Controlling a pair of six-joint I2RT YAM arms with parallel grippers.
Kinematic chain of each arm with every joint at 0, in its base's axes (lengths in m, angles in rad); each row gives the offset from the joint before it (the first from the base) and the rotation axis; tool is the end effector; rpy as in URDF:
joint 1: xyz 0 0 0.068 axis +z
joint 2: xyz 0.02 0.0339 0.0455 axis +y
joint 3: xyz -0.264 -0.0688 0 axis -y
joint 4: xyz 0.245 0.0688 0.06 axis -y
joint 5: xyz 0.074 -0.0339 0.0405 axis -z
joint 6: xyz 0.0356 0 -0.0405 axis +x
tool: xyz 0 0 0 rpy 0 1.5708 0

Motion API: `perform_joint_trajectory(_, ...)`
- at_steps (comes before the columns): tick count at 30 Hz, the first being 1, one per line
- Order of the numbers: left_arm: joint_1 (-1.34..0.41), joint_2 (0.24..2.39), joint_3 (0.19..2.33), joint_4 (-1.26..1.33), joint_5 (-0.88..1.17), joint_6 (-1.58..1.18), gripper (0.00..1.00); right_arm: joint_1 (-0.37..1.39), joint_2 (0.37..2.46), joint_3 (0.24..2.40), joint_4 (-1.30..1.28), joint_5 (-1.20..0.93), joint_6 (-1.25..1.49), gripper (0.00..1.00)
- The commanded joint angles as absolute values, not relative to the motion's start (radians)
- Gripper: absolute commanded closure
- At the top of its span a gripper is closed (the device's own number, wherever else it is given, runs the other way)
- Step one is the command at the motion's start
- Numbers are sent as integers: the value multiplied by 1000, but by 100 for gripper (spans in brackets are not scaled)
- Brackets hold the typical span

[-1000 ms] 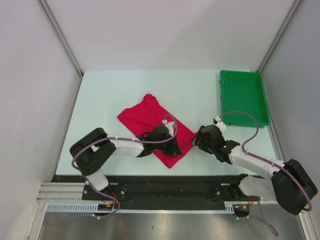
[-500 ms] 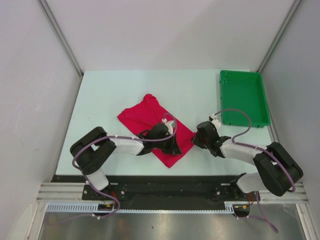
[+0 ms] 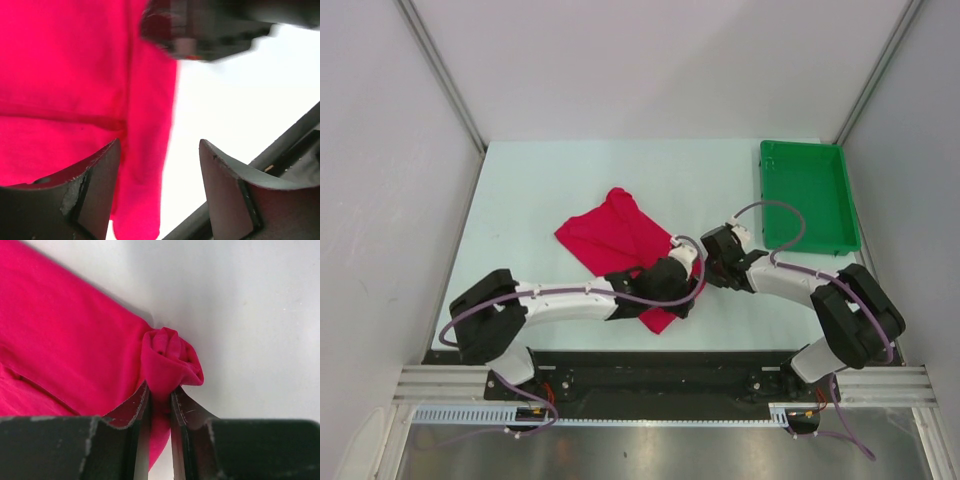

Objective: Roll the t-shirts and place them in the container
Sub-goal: Roll the T-shirt to the center of the board.

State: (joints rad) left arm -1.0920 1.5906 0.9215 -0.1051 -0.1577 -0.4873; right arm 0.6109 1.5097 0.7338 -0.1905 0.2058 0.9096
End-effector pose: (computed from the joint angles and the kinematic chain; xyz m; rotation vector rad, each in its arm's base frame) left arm 0.1582 -0.2927 0.1962 0.6413 2.3251 -0.5862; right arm 0.2357 0.1562 0.1587 0.4594 2.5030 0.3561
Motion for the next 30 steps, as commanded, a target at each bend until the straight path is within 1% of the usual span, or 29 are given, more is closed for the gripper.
perform_joint_trajectory(1, -1224, 1588, 985, -187, -477, -345, 31, 604, 1555, 759, -250, 210, 888, 82)
perform_joint_trajectory(5, -1328, 1650, 1015, -198, -716, -285, 31, 606, 1563, 769, -258, 207, 884, 82)
perform_joint_trajectory(6, -1344, 1669, 1019, -195, -744, -270, 31, 603, 1565, 770, -258, 206, 884, 82)
perform_joint_trajectory(8, -1379, 1712, 1029, -195, -794, -261, 32, 603, 1568, 773, -259, 199, 884, 83)
perform_joint_trajectory(11, -1408, 1758, 1040, -189, -811, -241, 35, 600, 1575, 775, -262, 196, 884, 83)
perform_joint_trajectory(15, -1416, 1830, 1086, -259, -891, -265, 37, 598, 1577, 776, -262, 192, 887, 83)
perform_joint_trajectory(18, -1417, 1861, 1098, -275, -908, -264, 39, 595, 1575, 776, -259, 190, 887, 83)
perform_joint_trajectory(21, -1417, 1896, 1108, -290, -916, -261, 51, 595, 1575, 776, -259, 189, 887, 83)
perform_joint_trajectory(22, -1414, 1907, 1114, -296, -920, -268, 61, 597, 1575, 776, -259, 189, 885, 83)
perform_joint_trajectory(23, -1411, 1913, 1117, -301, -914, -273, 68, 597, 1574, 776, -259, 187, 882, 82)
perform_joint_trajectory(24, -1410, 1917, 1118, -304, -905, -282, 74, 597, 1574, 776, -258, 187, 881, 80)
perform_joint_trajectory(25, -1404, 1914, 1114, -301, -896, -288, 85, 595, 1569, 776, -258, 187, 879, 73)
perform_joint_trajectory(26, -1399, 1905, 1108, -295, -855, -293, 89, 597, 1563, 776, -259, 187, 877, 68)
perform_joint_trajectory(27, -1391, 1872, 1097, -282, -829, -302, 95, 597, 1559, 776, -259, 190, 873, 61)
perform_joint_trajectory(28, -1375, 1849, 1069, -246, -798, -307, 98, 597, 1542, 776, -261, 196, 868, 44)
perform_joint_trajectory(29, -1362, 1818, 1051, -221, -705, -313, 100, 600, 1531, 776, -265, 201, 868, 37)
perform_joint_trajectory(30, -1347, 1787, 1033, -200, -651, -328, 100, 598, 1520, 775, -270, 206, 867, 32)
